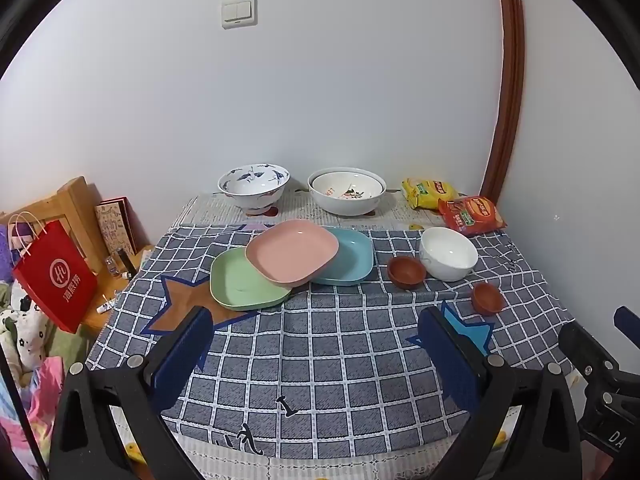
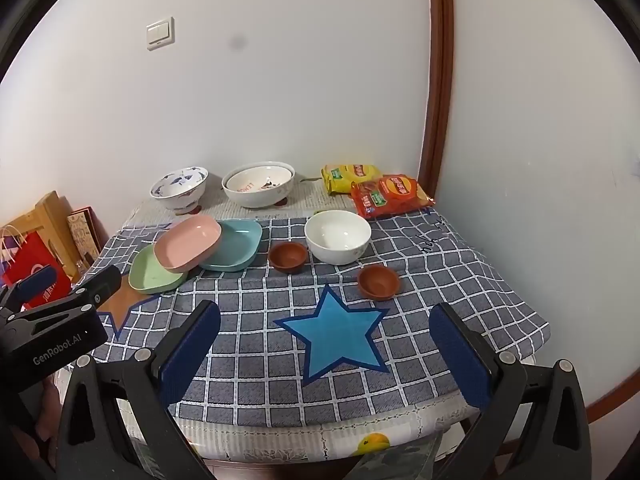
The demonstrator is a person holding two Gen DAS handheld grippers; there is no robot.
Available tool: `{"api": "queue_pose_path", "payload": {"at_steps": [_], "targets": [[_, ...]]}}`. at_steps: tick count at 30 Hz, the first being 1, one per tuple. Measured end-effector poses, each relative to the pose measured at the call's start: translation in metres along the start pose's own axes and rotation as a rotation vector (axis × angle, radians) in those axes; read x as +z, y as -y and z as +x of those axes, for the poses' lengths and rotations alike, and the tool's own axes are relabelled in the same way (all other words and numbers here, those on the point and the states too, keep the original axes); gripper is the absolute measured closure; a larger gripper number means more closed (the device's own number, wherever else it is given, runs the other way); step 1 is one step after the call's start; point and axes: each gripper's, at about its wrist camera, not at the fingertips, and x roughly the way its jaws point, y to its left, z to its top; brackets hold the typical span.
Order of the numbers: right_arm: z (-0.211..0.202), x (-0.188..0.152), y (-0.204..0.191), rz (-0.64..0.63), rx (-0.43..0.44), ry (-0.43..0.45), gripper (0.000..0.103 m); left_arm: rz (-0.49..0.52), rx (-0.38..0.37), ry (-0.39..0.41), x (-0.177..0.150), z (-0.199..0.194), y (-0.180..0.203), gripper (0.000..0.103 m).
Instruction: Organize plates and bowls
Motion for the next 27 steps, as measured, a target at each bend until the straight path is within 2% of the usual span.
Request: {"api": "queue_pose_path", "payload": {"at_steps": [21,27], "targets": [[0.0005,-0.003,0.0026,0.013,0.002,-0.003,0.0,-0.015,-0.02,0.018,-0.0011,-0.0014,0.0024,0.0],[-0.0009,-0.0057,0.0017,0.015,0.006,0.003,0.0,-0.001,-0.009,0.0,-0.0023,0.0003,0.0029,0.0]]}}
